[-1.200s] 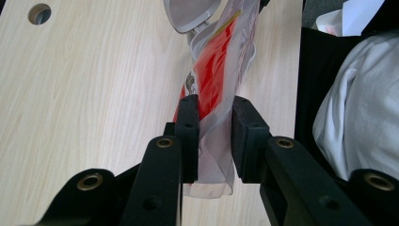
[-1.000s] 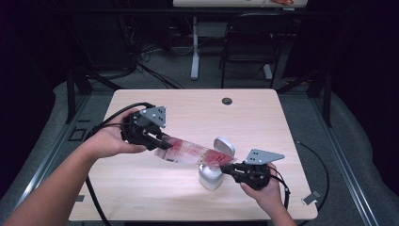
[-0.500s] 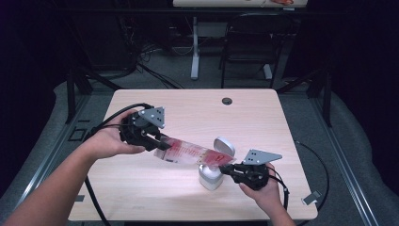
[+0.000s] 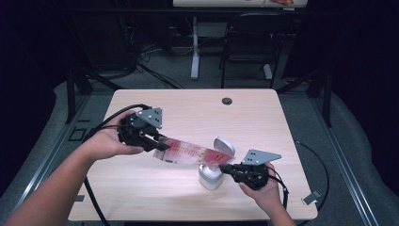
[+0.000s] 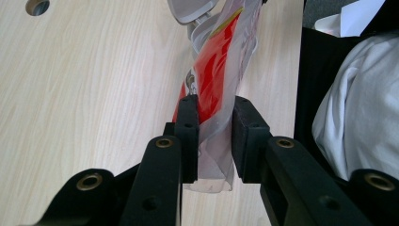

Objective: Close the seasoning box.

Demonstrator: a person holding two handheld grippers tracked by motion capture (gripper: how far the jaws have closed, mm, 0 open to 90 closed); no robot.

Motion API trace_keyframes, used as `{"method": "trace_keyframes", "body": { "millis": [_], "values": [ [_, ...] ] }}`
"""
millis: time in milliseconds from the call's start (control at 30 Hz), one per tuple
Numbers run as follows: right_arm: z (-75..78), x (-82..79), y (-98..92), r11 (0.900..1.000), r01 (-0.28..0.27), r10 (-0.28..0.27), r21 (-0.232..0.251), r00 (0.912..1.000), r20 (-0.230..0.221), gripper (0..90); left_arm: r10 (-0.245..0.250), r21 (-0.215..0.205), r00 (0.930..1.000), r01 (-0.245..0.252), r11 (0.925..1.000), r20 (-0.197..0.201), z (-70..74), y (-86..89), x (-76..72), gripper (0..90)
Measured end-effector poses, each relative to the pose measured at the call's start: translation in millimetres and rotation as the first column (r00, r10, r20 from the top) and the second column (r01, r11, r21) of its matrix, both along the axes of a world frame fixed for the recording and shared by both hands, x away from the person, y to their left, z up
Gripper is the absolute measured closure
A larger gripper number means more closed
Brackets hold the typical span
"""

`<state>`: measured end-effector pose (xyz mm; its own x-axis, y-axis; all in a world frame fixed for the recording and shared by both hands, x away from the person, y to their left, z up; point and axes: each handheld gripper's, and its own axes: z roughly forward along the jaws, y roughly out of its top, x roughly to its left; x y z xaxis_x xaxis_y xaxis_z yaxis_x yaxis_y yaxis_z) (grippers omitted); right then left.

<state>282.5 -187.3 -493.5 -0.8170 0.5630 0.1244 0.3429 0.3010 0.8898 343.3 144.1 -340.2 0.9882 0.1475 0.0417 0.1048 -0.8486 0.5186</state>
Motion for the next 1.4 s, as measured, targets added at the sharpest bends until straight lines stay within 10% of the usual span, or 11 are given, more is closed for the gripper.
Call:
{"method": "trace_keyframes", "body": {
  "millis": [1400],
  "values": [
    [5.6, -3.3, 2.4, 1.0, 0.025, -0.024, -0.015, 0.9988, 0.042, 90.0, 0.024, -0.002, 0.9996, -0.024, 0.9997, -0.013, -11.7, 10.6, 0.5, 74.0]
  ]
}}
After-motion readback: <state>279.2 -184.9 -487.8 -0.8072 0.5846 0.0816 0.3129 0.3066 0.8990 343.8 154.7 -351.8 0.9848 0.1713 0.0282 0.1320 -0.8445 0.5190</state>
